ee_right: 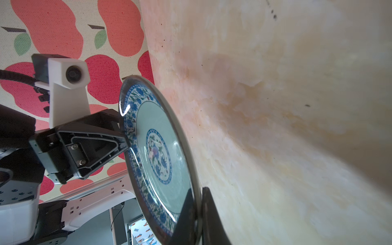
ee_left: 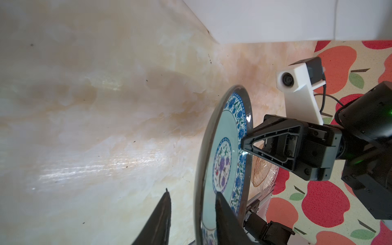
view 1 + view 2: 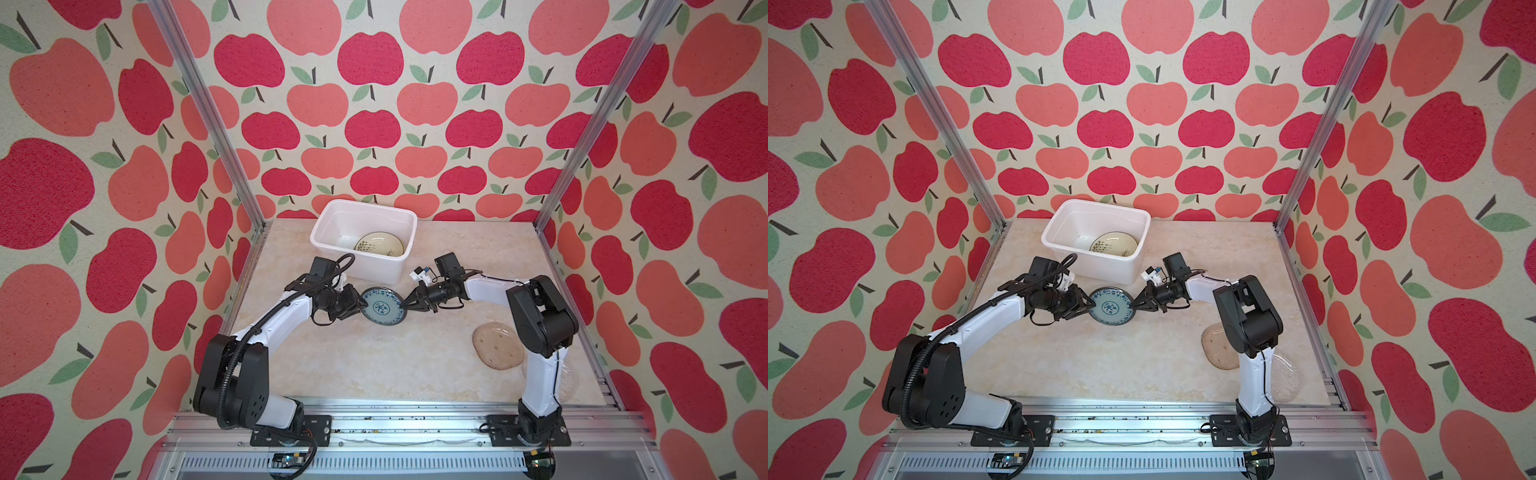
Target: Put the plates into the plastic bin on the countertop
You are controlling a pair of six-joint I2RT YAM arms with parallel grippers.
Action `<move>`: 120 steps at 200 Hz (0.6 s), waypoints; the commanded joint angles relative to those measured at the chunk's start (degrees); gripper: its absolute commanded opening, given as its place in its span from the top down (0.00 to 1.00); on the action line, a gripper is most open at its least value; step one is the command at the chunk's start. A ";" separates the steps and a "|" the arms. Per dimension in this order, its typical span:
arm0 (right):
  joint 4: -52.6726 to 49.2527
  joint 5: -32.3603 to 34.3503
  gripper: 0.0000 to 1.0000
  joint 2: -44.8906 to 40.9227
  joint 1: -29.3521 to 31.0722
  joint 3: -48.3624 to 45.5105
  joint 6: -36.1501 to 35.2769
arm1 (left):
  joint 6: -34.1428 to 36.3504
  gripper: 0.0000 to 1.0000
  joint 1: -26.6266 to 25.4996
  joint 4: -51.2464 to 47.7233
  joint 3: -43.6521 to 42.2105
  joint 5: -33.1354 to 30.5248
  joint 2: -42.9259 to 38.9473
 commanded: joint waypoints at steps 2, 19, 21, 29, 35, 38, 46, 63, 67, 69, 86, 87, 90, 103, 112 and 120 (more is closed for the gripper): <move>-1.02 -0.21 1.00 -2.83 0.33 0.68 -1.75 | 1.30 0.72 -0.83 -1.04 1.82 1.30 0.87; -0.86 -0.12 1.00 -2.84 0.33 0.66 -1.66 | 1.10 0.81 -1.24 -0.98 2.12 1.38 1.29; -0.88 -0.07 1.00 -2.84 0.33 0.66 -1.67 | 1.13 0.82 -1.27 -1.03 2.17 1.44 1.42; -0.80 -0.02 1.00 -2.84 0.25 0.62 -1.57 | 1.22 0.86 -1.37 -1.42 2.41 1.47 1.72; -0.64 0.05 1.00 -2.84 0.33 0.62 -1.54 | 1.25 0.89 -1.55 -1.66 2.47 1.40 1.90; -0.55 0.03 1.00 -2.84 0.33 0.64 -1.47 | 1.33 0.91 -1.57 -1.79 2.57 1.38 2.01; -0.46 0.03 1.00 -2.75 0.28 0.58 -1.40 | 1.34 0.95 -1.64 -2.10 2.67 1.29 2.18; -0.42 -0.01 1.00 -2.74 0.33 0.63 -1.37 | 1.27 1.00 -1.64 -2.56 2.67 0.70 2.03; -0.43 -0.01 1.00 -2.79 0.33 0.58 -1.40 | 1.26 1.00 -1.64 -2.74 2.72 0.53 1.96; -0.44 0.00 0.99 -2.83 0.33 0.60 -1.36 | 1.26 1.00 -1.64 -2.79 2.74 0.46 1.92; -0.36 0.30 0.92 -3.14 0.25 0.49 -1.42 | 1.37 1.00 -1.64 -3.23 2.97 0.07 1.60; -0.32 0.33 0.91 -3.16 0.25 0.53 -1.47 | 1.44 1.00 -1.64 -3.33 3.02 0.07 1.62; -0.50 0.50 0.88 -3.25 0.24 0.54 -1.49 | 1.51 1.00 -1.64 -3.47 3.09 0.06 1.63; -1.28 1.60 0.77 -3.99 -0.11 0.35 -1.92 | 1.94 1.00 -1.64 -4.56 3.72 0.07 1.49; -2.01 2.63 0.69 -4.90 -0.58 -0.05 -2.21 | 2.60 1.00 -1.64 -5.65 4.24 0.07 1.25; -2.82 3.54 0.62 -5.90 -1.10 -0.42 -2.43 | 3.42 1.00 -1.64 -7.01 4.86 0.09 0.84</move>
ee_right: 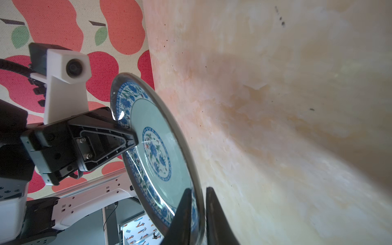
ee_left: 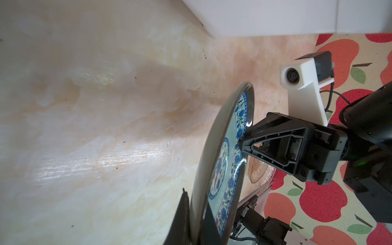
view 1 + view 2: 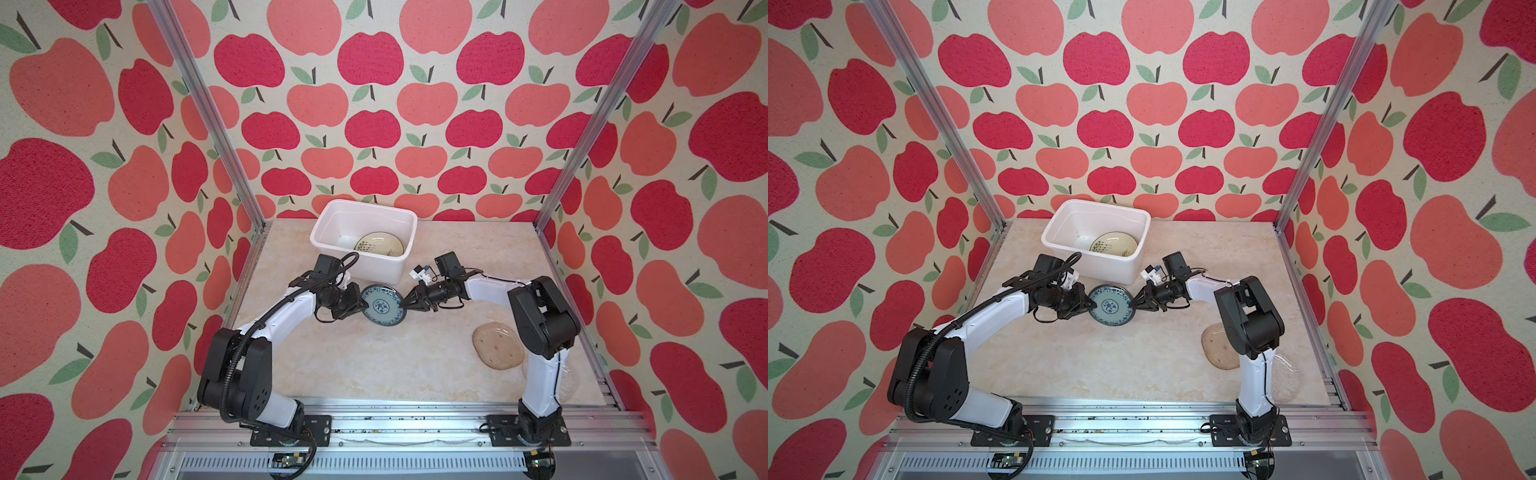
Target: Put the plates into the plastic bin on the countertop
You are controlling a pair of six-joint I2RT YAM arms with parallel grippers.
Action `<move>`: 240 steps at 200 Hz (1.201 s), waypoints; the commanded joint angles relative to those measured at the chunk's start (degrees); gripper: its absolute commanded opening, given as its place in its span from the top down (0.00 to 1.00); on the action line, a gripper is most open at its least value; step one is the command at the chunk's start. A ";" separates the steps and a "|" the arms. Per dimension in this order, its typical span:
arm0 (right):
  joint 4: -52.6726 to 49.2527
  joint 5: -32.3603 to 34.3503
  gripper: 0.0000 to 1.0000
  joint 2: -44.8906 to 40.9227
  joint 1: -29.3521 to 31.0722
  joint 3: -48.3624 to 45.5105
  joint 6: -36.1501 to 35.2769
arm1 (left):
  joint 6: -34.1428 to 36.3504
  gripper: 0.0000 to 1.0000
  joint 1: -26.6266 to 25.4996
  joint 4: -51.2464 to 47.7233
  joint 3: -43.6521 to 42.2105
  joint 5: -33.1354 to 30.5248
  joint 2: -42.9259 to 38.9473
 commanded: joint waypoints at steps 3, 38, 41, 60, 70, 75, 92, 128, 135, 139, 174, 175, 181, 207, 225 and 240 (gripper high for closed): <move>-2.72 2.59 0.60 -5.02 -1.30 -0.49 -1.28 | 3.59 1.00 -0.39 -5.38 3.05 0.04 -0.92; -14.48 9.15 0.53 -12.28 -5.25 -0.05 -7.57 | 11.29 1.00 -0.40 -16.15 8.93 -1.73 -5.02; -15.99 10.19 0.53 -13.05 -5.65 0.29 -8.24 | 11.81 1.00 -0.39 -17.10 9.69 -1.83 -5.40; -23.09 18.20 0.52 -18.24 -7.87 1.74 -12.95 | 15.55 1.00 -0.39 -22.67 16.32 -2.80 -7.08; -24.86 22.22 0.52 -21.08 -8.96 2.19 -14.45 | 17.03 1.00 -0.39 -23.73 19.78 -3.01 -8.00; -25.29 23.90 0.52 -22.44 -9.51 2.26 -14.94 | 17.62 1.00 -0.40 -23.75 21.44 -3.30 -8.43; -26.90 28.71 0.53 -25.99 -11.64 3.05 -15.57 | 18.74 1.00 -0.26 -21.95 27.28 -5.81 -9.16; -34.06 34.37 0.54 -27.04 -15.15 9.19 -17.09 | 18.29 1.00 3.17 -16.34 37.43 -8.46 -2.36; -34.82 34.26 0.54 -26.82 -15.60 10.07 -17.08 | 18.33 1.00 3.83 -15.11 38.92 -8.50 -0.24; -35.07 33.94 0.54 -26.68 -15.80 10.42 -17.05 | 18.35 1.00 4.19 -14.63 39.59 -8.62 0.88; -37.63 31.31 0.54 -26.31 -16.13 11.64 -16.64 | 18.28 1.00 6.93 -10.95 47.56 -10.07 12.12; -37.68 31.27 0.54 -26.33 -16.09 11.61 -16.63 | 18.30 1.00 6.96 -10.94 47.82 -10.14 12.38; -37.82 31.19 0.54 -26.63 -16.13 11.22 -16.40 | 18.69 1.00 7.26 -10.99 49.24 -10.71 14.17; -37.01 31.58 0.55 -28.99 -16.20 8.25 -14.95 | 19.95 1.00 8.39 -11.70 54.75 -12.51 21.66; -36.21 31.62 0.55 -30.13 -16.22 6.56 -14.10 | 20.18 1.00 9.08 -12.15 58.01 -12.83 26.48; -36.28 31.50 0.55 -30.29 -16.22 6.08 -13.84 | 19.70 1.00 9.45 -12.38 61.00 -12.33 30.43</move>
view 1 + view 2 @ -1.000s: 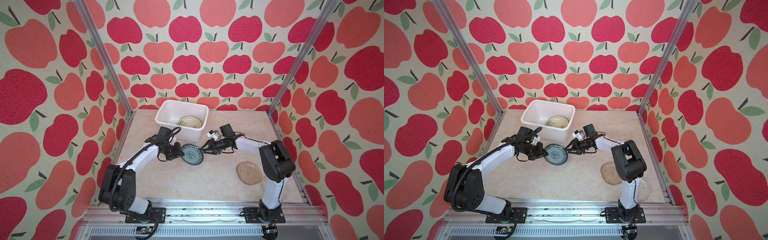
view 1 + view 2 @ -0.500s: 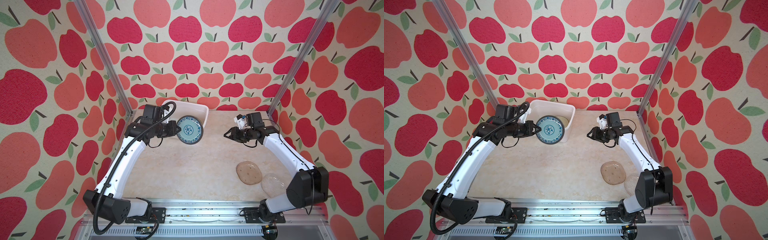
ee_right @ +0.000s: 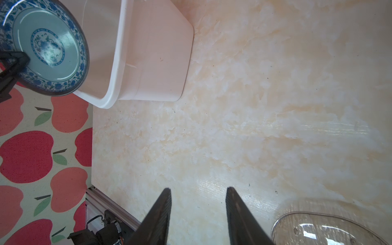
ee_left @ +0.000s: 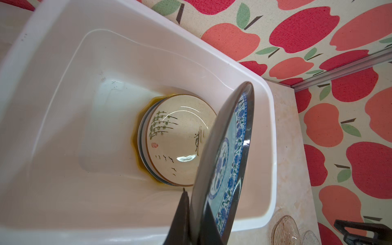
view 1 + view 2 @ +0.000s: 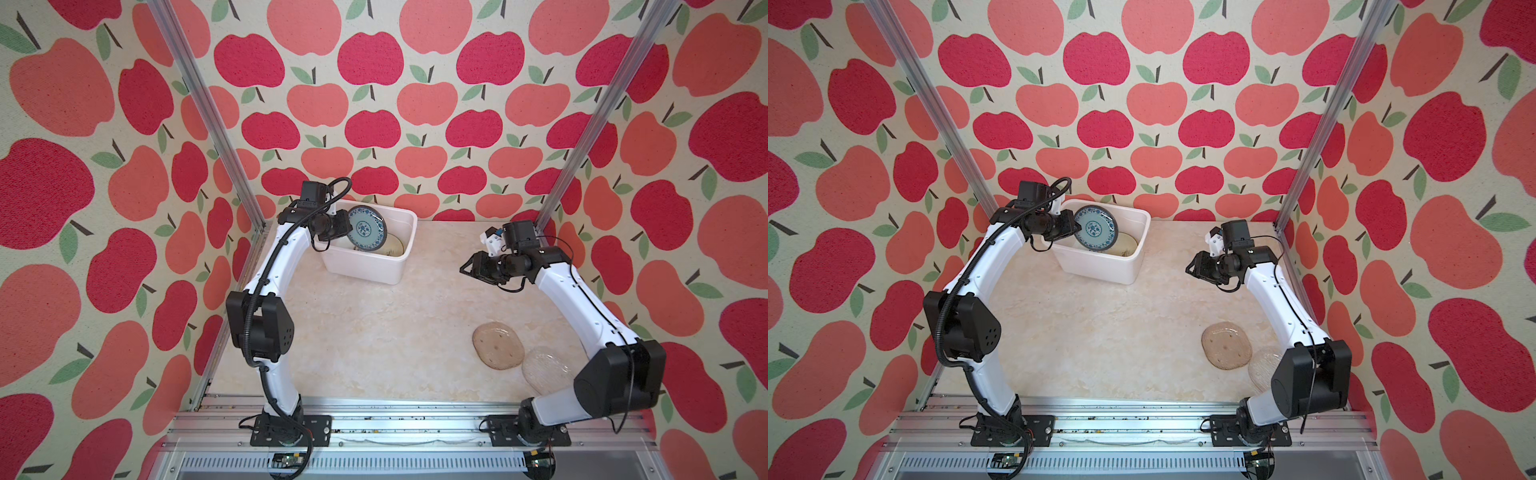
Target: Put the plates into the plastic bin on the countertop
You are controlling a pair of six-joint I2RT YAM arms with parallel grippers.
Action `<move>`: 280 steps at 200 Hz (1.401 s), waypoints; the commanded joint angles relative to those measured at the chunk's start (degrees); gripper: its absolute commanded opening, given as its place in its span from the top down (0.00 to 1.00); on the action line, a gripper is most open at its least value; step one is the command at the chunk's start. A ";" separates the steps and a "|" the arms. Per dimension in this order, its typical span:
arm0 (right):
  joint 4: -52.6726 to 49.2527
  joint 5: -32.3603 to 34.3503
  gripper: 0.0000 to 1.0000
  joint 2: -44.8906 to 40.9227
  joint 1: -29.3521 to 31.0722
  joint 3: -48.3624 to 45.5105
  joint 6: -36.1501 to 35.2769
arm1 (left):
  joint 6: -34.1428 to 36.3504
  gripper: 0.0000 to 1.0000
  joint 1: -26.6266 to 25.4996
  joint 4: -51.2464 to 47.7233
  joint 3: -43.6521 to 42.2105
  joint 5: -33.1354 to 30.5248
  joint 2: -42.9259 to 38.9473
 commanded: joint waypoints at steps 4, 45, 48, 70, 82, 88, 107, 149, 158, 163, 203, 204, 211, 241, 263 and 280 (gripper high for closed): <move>-1.35 -0.14 0.55 -1.91 -0.09 -1.45 1.27 | 0.88 1.00 0.67 0.50 6.61 -0.42 4.92; -1.87 0.20 0.55 -0.99 -0.35 -1.18 0.75 | 3.00 1.00 -0.10 -5.50 17.84 0.88 15.26; -2.01 0.08 0.55 -0.87 -0.39 -1.09 0.78 | 3.42 1.00 -0.23 -6.11 18.67 0.85 15.95; -2.11 -0.43 0.55 0.03 -0.72 -0.62 0.58 | 5.82 1.00 -1.43 -10.22 24.24 -0.24 20.70; -2.22 -0.59 0.55 0.44 -0.82 -0.42 0.48 | 5.96 1.00 -1.84 -12.01 27.02 -0.19 23.10; -2.20 -0.76 0.55 0.60 -0.83 -0.34 0.40 | 5.83 1.00 -1.98 -12.57 28.02 0.04 24.11; -2.14 -1.07 0.55 1.25 -0.99 -0.17 0.33 | 4.95 1.00 -2.23 -12.78 29.62 0.69 26.08; -1.98 -2.00 0.55 3.35 -1.44 1.28 0.21 | 2.97 0.98 -2.32 -12.19 30.76 1.91 28.67; -1.88 -2.22 0.55 3.68 -1.39 1.65 0.25 | 2.87 0.94 -2.32 -12.36 30.99 2.00 29.06; -1.88 -2.18 0.55 3.90 -1.44 1.88 0.17 | 2.82 0.91 -2.30 -12.42 31.04 1.93 29.27; -2.25 -2.69 0.55 5.26 -1.84 3.16 -0.10 | 2.52 0.77 -2.15 -12.55 31.08 2.25 30.29; -2.23 -2.69 0.55 5.29 -1.86 3.22 -0.12 | 2.52 0.77 -2.15 -12.57 31.08 2.26 30.33; -2.37 -2.70 0.55 5.46 -1.89 3.35 -0.22 | 2.54 0.76 -2.15 -12.62 31.08 2.34 30.55; -2.60 -2.74 0.55 5.67 -2.32 3.80 -0.30 | 2.59 0.71 -2.15 -12.92 31.03 2.18 30.92; -3.02 -2.41 0.55 5.66 -2.92 3.67 -0.08 | 2.70 0.68 -2.14 -12.92 30.95 2.28 31.06; -3.30 -2.20 0.54 5.56 -3.45 3.11 0.34 | 2.77 0.64 -2.15 -12.88 30.97 2.47 31.04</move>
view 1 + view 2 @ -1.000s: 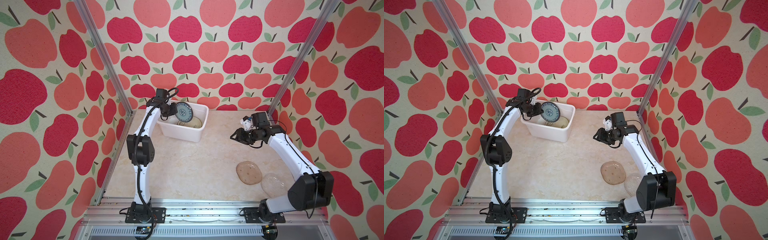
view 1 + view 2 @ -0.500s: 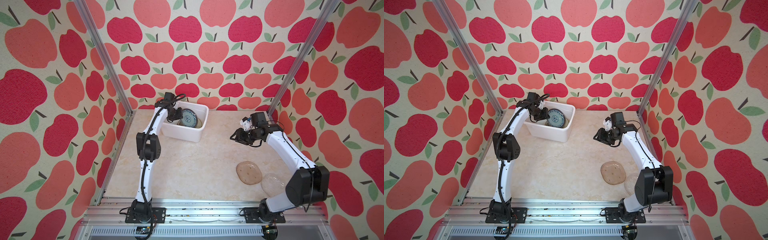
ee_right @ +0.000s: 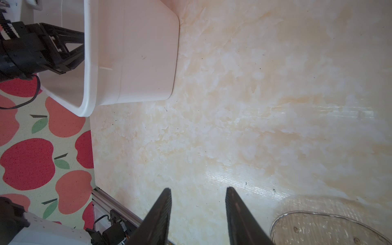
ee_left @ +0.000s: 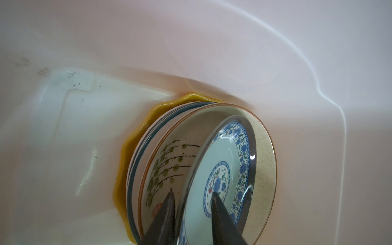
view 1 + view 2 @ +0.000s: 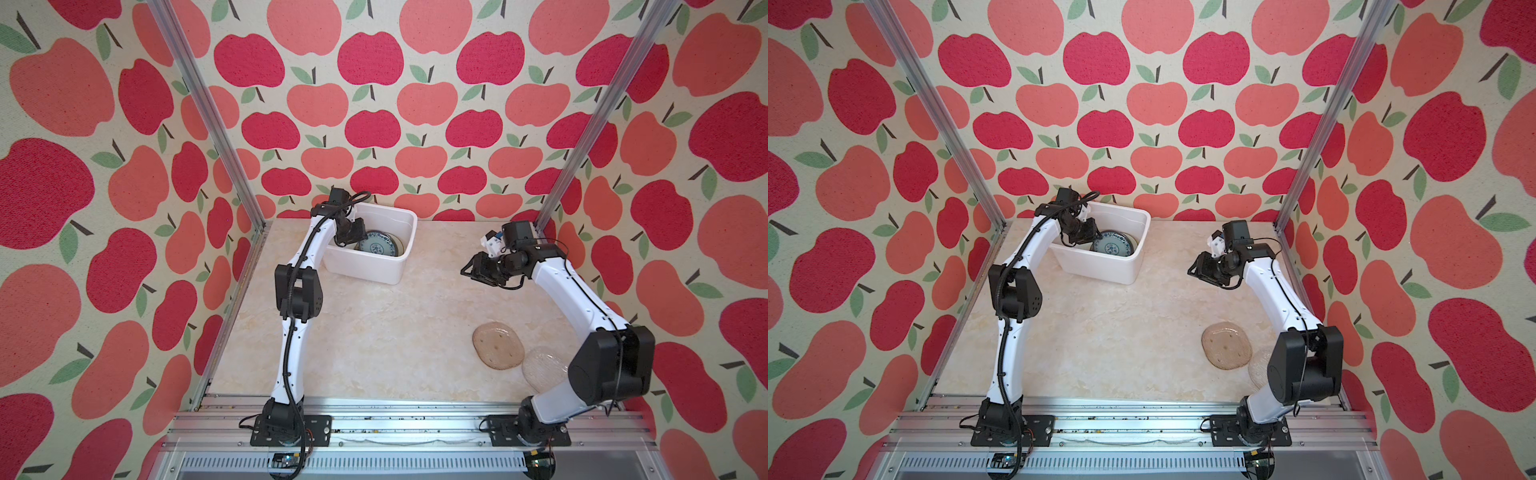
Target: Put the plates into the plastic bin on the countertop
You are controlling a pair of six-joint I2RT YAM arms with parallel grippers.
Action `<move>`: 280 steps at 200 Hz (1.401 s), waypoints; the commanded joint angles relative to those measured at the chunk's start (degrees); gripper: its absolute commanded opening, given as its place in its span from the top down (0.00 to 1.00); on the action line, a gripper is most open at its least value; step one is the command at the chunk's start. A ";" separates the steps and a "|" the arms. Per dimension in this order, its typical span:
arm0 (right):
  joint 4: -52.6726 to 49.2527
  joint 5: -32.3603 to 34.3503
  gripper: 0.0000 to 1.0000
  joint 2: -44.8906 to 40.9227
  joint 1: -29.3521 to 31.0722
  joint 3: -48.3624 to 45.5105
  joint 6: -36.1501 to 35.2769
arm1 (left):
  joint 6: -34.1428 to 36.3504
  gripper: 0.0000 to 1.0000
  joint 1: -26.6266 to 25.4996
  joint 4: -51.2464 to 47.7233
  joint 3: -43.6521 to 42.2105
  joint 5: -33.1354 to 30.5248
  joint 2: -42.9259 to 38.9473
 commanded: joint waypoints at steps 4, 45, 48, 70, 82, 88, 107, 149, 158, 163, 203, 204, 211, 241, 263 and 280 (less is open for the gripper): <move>-2.09 -0.40 0.54 0.32 -1.14 0.75 0.15 | 0.05 0.62 0.30 -1.00 1.84 1.31 1.02; -2.73 -0.36 0.52 0.01 -2.24 -0.10 0.60 | 0.97 0.45 -0.05 -0.94 1.88 0.63 1.11; -2.97 -0.18 0.52 0.08 -2.31 -0.03 0.45 | 1.08 0.44 -0.05 -0.82 1.92 0.50 1.07; -6.54 3.37 0.49 0.43 -3.08 0.82 -0.77 | 2.29 0.34 -0.36 -0.49 1.88 -0.66 0.69; -8.58 6.03 0.47 0.42 -3.76 0.79 -1.27 | 2.78 0.29 -0.49 -0.23 1.90 -1.54 0.28; -9.60 7.48 0.46 0.26 -4.13 0.57 -1.43 | 2.86 0.28 -0.58 0.00 1.89 -1.90 0.08; -12.24 12.60 0.39 -0.35 -5.54 -0.55 -1.14 | 2.89 0.24 -0.75 0.84 1.81 -3.09 -1.21; -11.22 17.47 0.30 -3.94 -10.24 -5.68 0.19 | 1.76 0.13 -1.01 6.04 -2.24 -3.45 -7.64; -11.13 17.82 0.29 -4.15 -11.24 -6.48 -0.15 | 1.32 0.11 -1.02 8.36 -4.69 -3.08 -9.45; -11.24 18.11 0.29 -4.11 -11.70 -6.83 -0.36 | 1.01 0.10 -0.94 9.58 -6.30 -3.07 -10.60; -13.20 18.70 0.28 -2.30 -13.51 -8.07 -1.37 | -1.36 0.10 -0.76 16.99 -19.48 -1.56 -17.56; -13.19 18.67 0.28 -2.28 -13.51 -8.04 -1.37 | -1.44 0.10 -0.71 16.99 -19.68 -1.57 -17.67; -13.00 18.42 0.27 -2.35 -13.55 -8.31 -1.27 | -2.21 0.10 -0.75 16.73 -20.89 -1.98 -18.07; -12.44 18.79 0.27 -2.24 -13.51 -8.61 -1.83 | -4.94 0.10 -0.51 12.31 -21.76 -4.66 -17.83; -12.40 19.60 0.27 -0.70 -13.49 -8.37 -3.96 | -6.02 0.11 -0.33 10.89 -21.13 -4.91 -17.03; -12.34 20.23 0.27 0.55 -13.50 -8.14 -5.80 | -6.56 0.11 -0.07 7.11 -17.46 -5.38 -14.70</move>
